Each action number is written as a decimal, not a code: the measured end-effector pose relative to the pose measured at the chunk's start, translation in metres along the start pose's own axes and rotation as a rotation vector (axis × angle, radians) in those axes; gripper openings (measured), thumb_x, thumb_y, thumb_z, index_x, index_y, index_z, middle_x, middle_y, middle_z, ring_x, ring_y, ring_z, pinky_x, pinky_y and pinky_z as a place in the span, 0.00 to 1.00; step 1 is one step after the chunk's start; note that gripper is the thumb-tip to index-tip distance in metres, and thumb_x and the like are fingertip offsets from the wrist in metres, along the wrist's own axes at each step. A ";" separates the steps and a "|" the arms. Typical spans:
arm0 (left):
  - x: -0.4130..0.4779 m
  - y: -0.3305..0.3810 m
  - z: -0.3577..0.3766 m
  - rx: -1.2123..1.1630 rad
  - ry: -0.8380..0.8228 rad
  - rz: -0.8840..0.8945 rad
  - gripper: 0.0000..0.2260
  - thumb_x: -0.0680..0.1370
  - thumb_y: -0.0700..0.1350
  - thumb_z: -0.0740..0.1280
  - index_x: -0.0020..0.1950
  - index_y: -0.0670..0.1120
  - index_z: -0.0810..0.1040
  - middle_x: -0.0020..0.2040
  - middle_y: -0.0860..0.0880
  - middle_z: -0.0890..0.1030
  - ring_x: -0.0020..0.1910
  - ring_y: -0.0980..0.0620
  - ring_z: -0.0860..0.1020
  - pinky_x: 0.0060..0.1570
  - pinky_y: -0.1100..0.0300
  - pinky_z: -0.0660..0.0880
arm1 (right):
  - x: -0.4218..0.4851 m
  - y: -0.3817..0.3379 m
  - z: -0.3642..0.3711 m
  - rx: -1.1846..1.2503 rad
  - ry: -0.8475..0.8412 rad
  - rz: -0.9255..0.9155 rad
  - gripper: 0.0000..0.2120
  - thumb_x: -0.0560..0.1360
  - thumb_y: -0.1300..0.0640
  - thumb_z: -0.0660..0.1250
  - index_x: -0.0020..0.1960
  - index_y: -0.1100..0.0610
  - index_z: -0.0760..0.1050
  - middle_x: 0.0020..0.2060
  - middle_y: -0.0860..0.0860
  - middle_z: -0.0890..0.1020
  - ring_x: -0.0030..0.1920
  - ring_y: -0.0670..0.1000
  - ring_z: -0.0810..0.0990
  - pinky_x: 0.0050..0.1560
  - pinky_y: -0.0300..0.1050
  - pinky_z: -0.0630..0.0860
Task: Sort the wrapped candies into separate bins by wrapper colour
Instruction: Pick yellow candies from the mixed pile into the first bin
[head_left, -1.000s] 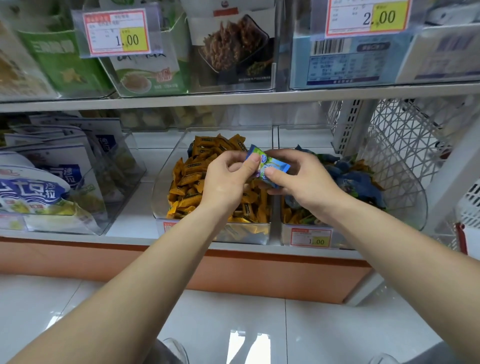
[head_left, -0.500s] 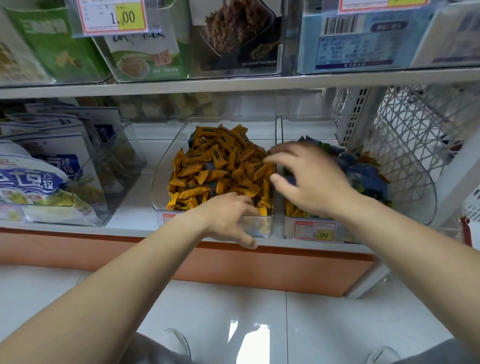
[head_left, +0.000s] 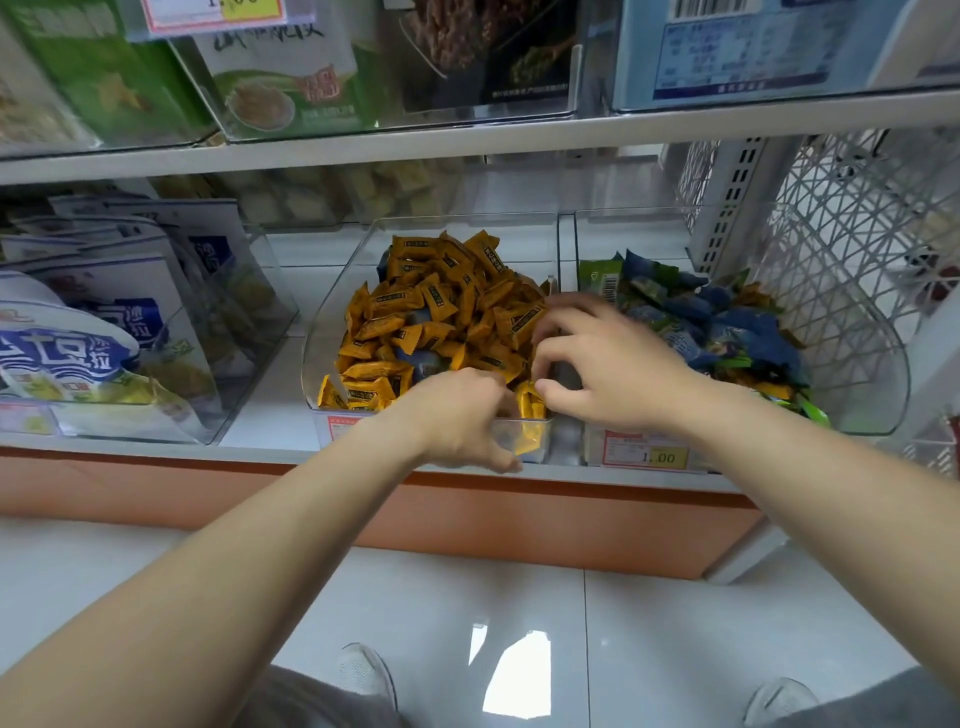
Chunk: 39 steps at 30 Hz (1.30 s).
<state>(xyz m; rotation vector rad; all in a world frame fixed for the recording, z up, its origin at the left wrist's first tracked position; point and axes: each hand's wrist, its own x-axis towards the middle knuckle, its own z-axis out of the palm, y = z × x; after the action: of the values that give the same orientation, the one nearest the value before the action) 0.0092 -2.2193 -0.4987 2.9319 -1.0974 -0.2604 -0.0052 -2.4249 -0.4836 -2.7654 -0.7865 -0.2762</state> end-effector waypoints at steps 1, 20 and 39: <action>0.002 0.000 0.000 -0.072 -0.032 -0.013 0.19 0.68 0.62 0.73 0.53 0.53 0.77 0.43 0.55 0.75 0.43 0.52 0.74 0.39 0.56 0.71 | 0.000 0.000 0.001 -0.001 0.002 0.000 0.09 0.74 0.43 0.64 0.44 0.45 0.80 0.58 0.43 0.77 0.73 0.50 0.61 0.60 0.54 0.74; 0.018 0.005 -0.001 -0.090 -0.293 -0.098 0.37 0.65 0.64 0.76 0.69 0.52 0.66 0.54 0.51 0.78 0.50 0.48 0.76 0.51 0.51 0.77 | 0.000 0.001 -0.001 0.015 -0.009 -0.005 0.07 0.74 0.44 0.64 0.44 0.44 0.79 0.58 0.43 0.77 0.73 0.49 0.60 0.62 0.54 0.73; 0.015 0.000 -0.005 -0.431 -0.290 -0.137 0.24 0.68 0.51 0.78 0.58 0.55 0.69 0.55 0.53 0.75 0.54 0.48 0.74 0.50 0.55 0.74 | 0.000 0.004 0.003 0.013 0.004 0.005 0.10 0.72 0.40 0.60 0.43 0.43 0.77 0.55 0.41 0.77 0.72 0.49 0.60 0.57 0.57 0.76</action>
<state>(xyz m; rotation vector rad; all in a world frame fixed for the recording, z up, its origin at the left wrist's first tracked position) 0.0215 -2.2294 -0.4964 2.6292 -0.7387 -0.8304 -0.0029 -2.4269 -0.4872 -2.7529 -0.7771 -0.2749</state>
